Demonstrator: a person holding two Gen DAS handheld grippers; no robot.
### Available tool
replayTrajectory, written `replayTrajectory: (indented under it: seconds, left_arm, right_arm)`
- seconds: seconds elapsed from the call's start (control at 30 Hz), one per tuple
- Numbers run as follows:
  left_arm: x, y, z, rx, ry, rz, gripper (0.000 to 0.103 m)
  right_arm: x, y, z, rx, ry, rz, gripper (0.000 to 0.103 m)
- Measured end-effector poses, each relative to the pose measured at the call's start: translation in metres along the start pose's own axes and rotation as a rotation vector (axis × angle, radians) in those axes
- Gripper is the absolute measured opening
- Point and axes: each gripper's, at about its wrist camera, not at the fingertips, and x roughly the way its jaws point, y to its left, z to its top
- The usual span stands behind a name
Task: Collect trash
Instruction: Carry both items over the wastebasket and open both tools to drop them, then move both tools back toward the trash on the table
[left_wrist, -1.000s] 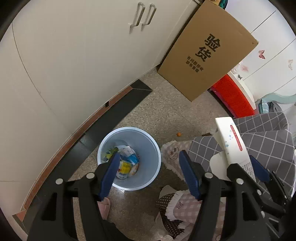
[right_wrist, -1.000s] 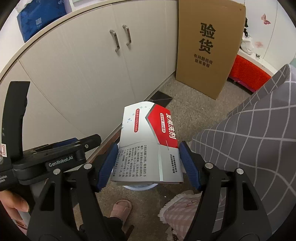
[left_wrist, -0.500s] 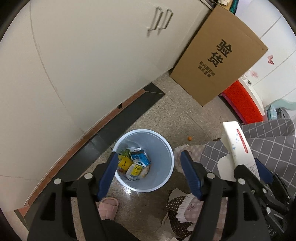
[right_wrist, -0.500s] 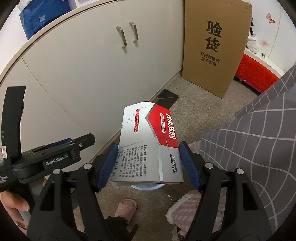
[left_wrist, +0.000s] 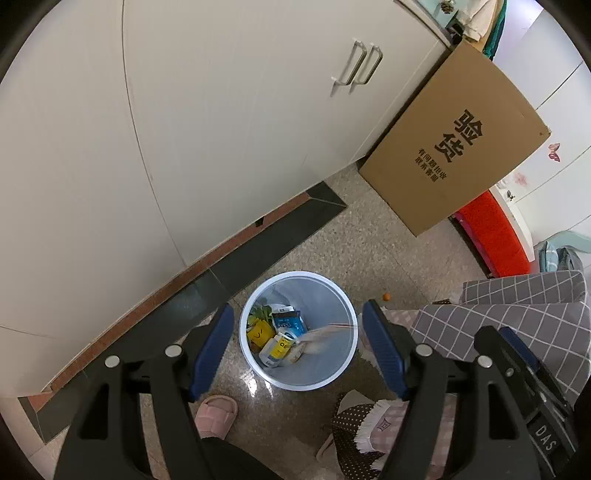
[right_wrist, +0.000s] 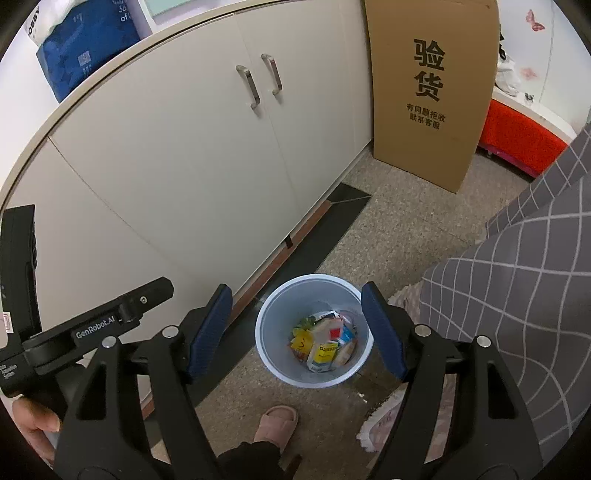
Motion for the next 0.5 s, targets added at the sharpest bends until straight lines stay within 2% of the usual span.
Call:
replayTrajectory:
  seconds: [0.23, 0.5]
  left_arm:
    - [-0.024, -0.017, -0.008, 0.040, -0.027, -0.020, 0.070]
    - [-0.075, -0.043, -0.016, 0.096, -0.103, -0.039, 0.071]
  right_arm:
    - [-0.033, -0.007, 0.001, 0.010, -0.039, -0.006, 0.071]
    - [-0.101, -0.014, 0.001, 0.016, -0.150, 0.002, 0.073]
